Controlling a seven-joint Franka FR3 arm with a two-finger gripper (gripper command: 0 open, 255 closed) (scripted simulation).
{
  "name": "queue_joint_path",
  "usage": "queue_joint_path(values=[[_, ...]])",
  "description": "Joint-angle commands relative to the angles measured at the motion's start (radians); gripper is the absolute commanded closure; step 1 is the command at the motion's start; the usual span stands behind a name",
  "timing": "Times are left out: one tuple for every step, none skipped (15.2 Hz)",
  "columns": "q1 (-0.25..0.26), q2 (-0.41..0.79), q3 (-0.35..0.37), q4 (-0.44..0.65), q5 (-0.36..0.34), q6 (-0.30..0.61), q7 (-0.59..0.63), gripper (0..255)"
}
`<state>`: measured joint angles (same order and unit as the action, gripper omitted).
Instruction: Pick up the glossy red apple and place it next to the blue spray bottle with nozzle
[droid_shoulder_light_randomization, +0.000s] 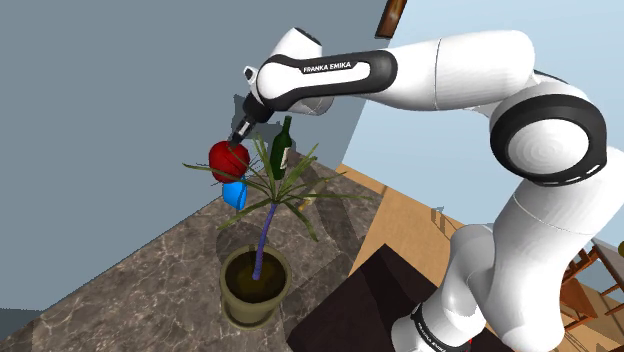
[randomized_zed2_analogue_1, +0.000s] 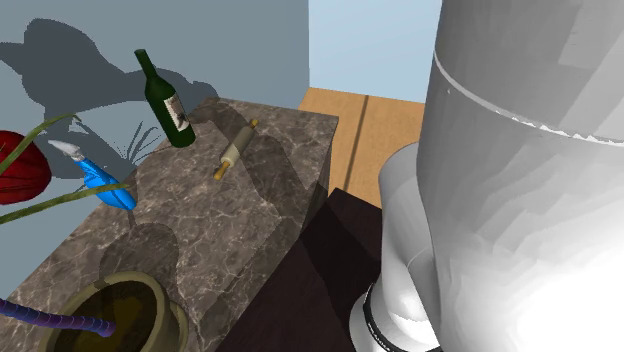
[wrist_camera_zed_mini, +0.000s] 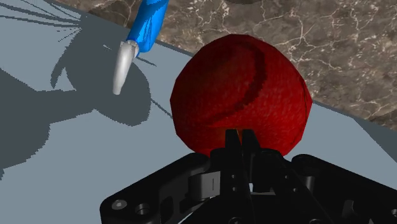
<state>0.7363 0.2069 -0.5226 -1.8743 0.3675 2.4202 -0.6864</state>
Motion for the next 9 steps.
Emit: queue_joint_path(values=[[-0.004,0.009,0.004,-0.018,0.016,0.025,-0.016,255],[-0.006,0.015,0.007,-0.025,0.024,0.036,-0.023,255],[-0.007,0.020,0.009,-0.031,0.032,0.046,-0.030,255],[-0.009,0.026,0.012,-0.037,0.040,0.057,-0.037,255],[-0.011,0.032,0.015,-0.043,0.049,0.067,-0.044,255],[-0.013,0.039,0.018,-0.049,0.057,0.078,-0.052,255],[-0.015,0.045,0.022,-0.054,0.066,0.088,-0.059,255],[-0.018,0.052,0.025,-0.059,0.076,0.098,-0.067,255],[-0.020,0.058,0.029,-0.064,0.085,0.108,-0.075,255]])
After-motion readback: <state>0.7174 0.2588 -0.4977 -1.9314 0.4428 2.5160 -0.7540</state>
